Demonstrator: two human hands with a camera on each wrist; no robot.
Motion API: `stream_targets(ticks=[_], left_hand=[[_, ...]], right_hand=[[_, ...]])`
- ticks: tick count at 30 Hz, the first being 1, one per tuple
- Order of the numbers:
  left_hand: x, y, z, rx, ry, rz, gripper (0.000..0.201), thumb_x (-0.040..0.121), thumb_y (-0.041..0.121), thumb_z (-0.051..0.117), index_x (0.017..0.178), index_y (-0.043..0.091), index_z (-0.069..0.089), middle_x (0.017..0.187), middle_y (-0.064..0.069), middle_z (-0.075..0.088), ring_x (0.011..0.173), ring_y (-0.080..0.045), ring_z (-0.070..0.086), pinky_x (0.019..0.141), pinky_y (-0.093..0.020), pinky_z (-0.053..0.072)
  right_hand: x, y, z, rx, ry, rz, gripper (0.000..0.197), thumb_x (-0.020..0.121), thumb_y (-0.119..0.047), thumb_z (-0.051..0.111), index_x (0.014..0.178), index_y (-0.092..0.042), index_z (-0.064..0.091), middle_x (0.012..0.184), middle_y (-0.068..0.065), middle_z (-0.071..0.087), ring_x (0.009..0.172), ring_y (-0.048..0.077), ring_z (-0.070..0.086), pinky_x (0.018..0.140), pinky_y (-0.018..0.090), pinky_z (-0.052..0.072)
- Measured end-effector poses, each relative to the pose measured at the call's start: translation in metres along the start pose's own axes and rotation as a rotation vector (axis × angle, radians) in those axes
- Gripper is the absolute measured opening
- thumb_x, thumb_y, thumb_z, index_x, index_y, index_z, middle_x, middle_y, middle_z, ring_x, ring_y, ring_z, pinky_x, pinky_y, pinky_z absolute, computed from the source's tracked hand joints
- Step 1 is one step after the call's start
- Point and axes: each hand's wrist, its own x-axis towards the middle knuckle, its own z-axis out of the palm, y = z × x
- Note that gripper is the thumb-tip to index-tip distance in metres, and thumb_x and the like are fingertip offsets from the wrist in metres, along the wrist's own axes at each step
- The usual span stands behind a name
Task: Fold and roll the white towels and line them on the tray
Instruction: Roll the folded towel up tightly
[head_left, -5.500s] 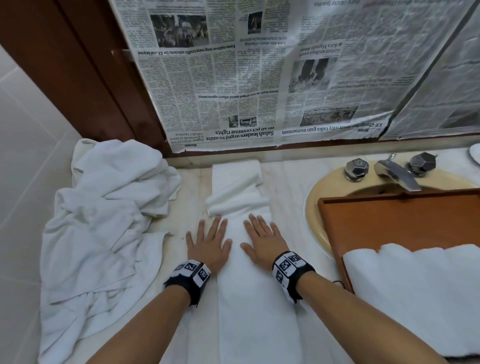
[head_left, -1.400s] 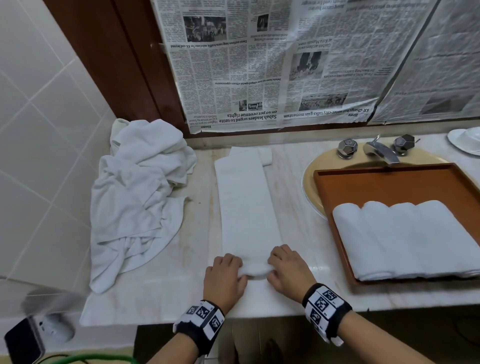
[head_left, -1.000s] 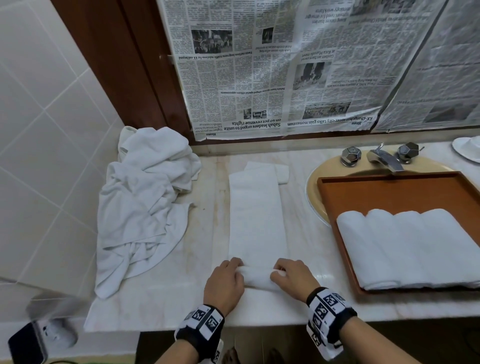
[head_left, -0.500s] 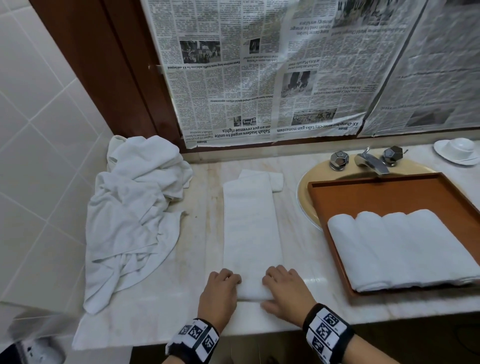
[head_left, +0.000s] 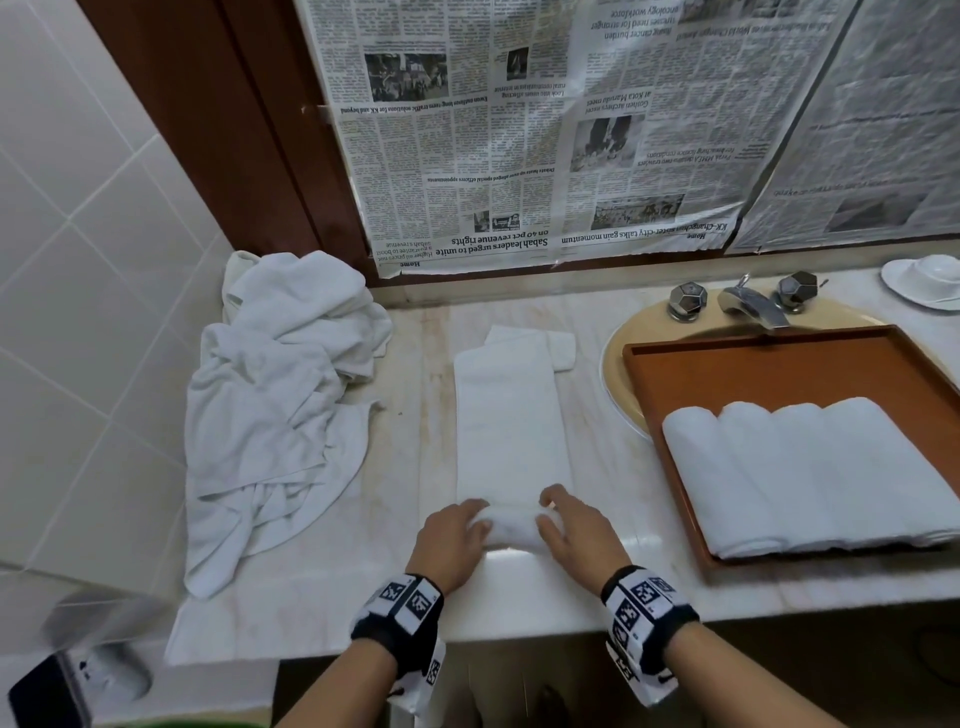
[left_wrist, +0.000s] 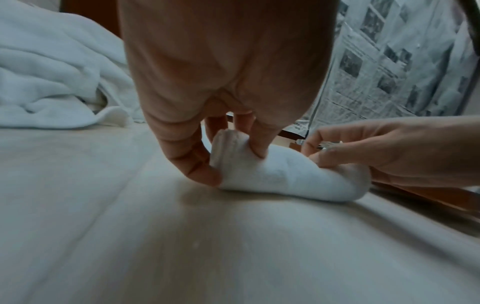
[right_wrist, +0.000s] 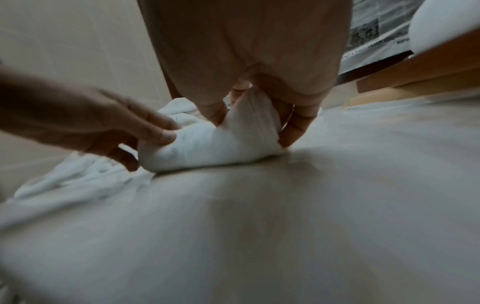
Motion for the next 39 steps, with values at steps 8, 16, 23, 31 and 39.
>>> stream_targets(ticks=[8,16,23,31,39], left_hand=[[0.0,0.002,0.008,0.057,0.02,-0.081,0.035,0.1,0.022,0.041,0.132,0.024,0.054,0.121,-0.008,0.051,0.106,-0.028,0.054,0.091,-0.031,0.044],[-0.004,-0.007,0.016,0.254,0.125,0.098,0.031,0.098,0.02,0.05,0.125,0.032,0.061,0.123,0.0,0.05,0.107,-0.032,0.043,0.08,-0.044,0.052],[-0.022,-0.016,0.011,0.366,0.007,0.251,0.061,0.083,0.075,0.044,0.127,0.036,0.059,0.128,0.011,0.052,0.117,-0.022,0.044,0.079,-0.04,0.048],[-0.023,-0.013,0.017,0.054,-0.054,0.123,0.047,0.09,0.061,0.04,0.131,0.039,0.048,0.112,0.009,0.061,0.103,-0.016,0.055,0.089,-0.037,0.045],[-0.014,-0.008,0.013,-0.017,-0.027,0.011,0.042,0.101,0.037,0.048,0.14,0.025,0.05,0.133,-0.001,0.042,0.119,-0.02,0.052,0.099,-0.027,0.039]], right_hand=[[-0.013,0.012,0.016,-0.28,0.155,-0.212,0.027,0.087,-0.034,0.058,0.11,-0.021,0.064,0.119,0.006,0.06,0.097,0.023,0.059,0.07,0.035,0.055],[-0.021,0.011,0.017,-0.33,0.052,-0.228,0.051,0.07,-0.023,0.074,0.12,-0.015,0.064,0.115,0.003,0.062,0.102,0.025,0.062,0.072,0.035,0.057],[-0.003,0.007,0.001,-0.022,-0.117,0.004,0.033,0.095,-0.029,0.049,0.123,-0.013,0.059,0.125,0.002,0.047,0.12,0.017,0.038,0.099,0.032,0.039],[-0.014,0.017,0.0,0.075,-0.03,0.047,0.032,0.098,-0.033,0.045,0.124,-0.019,0.055,0.111,0.001,0.059,0.103,0.02,0.052,0.091,0.033,0.042],[0.004,0.017,-0.003,0.094,0.006,0.082,0.023,0.099,-0.031,0.052,0.11,-0.016,0.064,0.106,0.005,0.054,0.1,0.023,0.055,0.086,0.032,0.042]])
